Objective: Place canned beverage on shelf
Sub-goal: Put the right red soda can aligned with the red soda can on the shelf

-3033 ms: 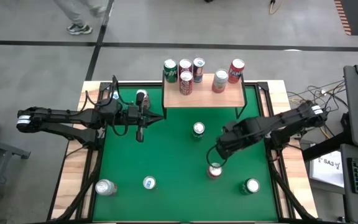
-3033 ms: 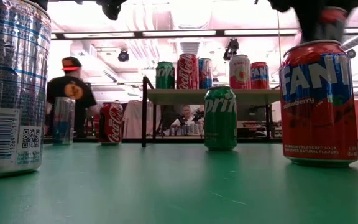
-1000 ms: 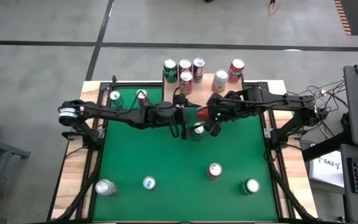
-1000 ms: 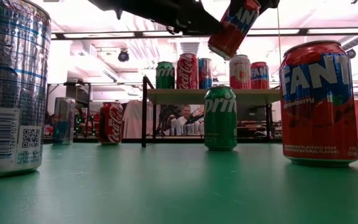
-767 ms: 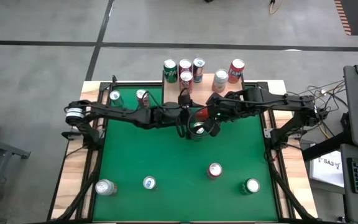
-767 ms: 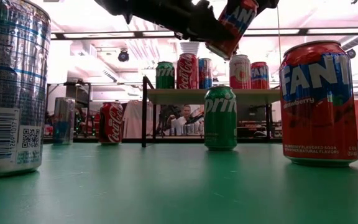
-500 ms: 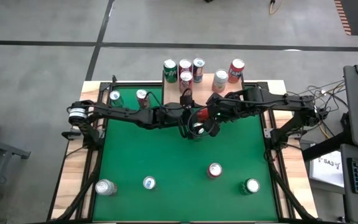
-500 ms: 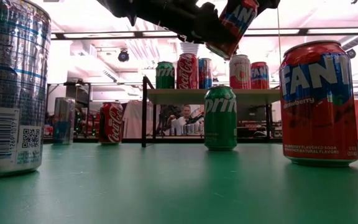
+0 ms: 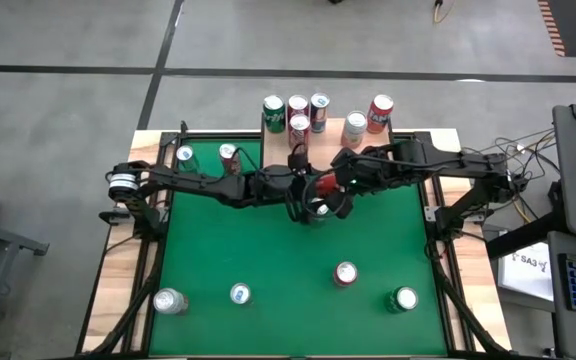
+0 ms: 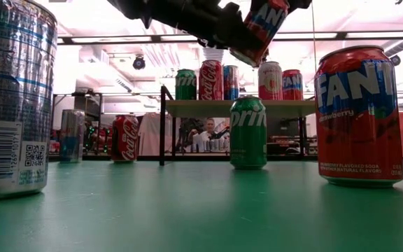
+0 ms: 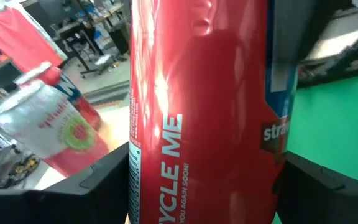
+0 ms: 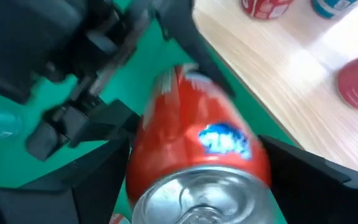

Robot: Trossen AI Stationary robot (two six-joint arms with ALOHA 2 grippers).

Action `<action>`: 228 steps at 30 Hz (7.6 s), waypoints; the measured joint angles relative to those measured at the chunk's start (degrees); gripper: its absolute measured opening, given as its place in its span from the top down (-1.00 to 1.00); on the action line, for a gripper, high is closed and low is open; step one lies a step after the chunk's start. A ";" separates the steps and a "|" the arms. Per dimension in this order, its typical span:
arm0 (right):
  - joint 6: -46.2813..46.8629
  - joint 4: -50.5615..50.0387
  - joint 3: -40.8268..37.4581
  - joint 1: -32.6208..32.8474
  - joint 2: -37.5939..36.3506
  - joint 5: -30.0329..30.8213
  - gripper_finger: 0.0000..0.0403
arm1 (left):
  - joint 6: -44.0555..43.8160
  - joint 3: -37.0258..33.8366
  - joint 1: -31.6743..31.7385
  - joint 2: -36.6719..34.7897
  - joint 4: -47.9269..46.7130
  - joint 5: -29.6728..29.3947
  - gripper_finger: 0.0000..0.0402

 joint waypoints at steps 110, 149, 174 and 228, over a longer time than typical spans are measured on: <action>-35.17 88.88 -66.78 4.77 -42.37 46.90 -0.42 | -2.24 -23.36 -2.40 -30.12 19.79 -2.49 -0.77; -23.05 88.64 -76.91 -3.01 -33.82 55.21 -0.42 | 2.29 -23.40 -0.94 -30.74 18.57 -9.10 -0.77; -22.55 88.31 -76.91 -6.27 -33.36 54.73 -0.60 | 3.11 -23.40 -0.69 -30.76 18.13 -11.94 -0.78; 2.60 5.53 -14.39 -3.82 -10.97 10.73 0.42 | 9.07 -37.07 -0.26 -50.88 11.97 -5.18 -0.77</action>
